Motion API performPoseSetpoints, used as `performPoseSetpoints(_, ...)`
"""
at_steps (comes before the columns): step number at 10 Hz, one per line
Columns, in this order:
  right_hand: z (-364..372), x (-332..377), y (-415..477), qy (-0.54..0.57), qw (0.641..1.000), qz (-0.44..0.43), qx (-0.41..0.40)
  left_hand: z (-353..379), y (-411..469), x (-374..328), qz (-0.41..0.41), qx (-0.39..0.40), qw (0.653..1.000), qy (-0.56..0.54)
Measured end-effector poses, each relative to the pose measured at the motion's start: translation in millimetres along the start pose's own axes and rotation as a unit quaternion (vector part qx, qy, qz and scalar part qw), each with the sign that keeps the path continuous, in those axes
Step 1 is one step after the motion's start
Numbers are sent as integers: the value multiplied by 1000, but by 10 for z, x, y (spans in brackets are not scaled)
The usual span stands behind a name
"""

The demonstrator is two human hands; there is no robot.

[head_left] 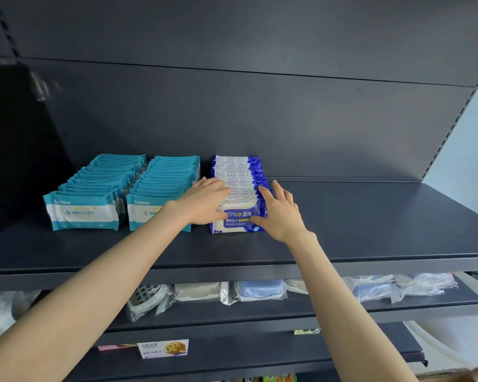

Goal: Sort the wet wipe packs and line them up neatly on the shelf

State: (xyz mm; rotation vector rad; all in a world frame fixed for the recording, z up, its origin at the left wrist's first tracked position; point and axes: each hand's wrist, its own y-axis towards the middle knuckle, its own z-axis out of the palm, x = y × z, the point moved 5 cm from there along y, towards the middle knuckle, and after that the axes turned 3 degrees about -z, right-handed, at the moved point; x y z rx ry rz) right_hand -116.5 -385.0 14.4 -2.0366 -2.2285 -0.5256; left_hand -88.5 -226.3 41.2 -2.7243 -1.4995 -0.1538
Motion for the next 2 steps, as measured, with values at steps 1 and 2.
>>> performPoseSetpoints(1,-79,23,-20,13,1000,-10,-18,-33,-23,12,1,-24,1000,-19)
performPoseSetpoints(2,-230,98,-25,2,998,-29,-52,-147,-64,25,0,-75,997,-29)
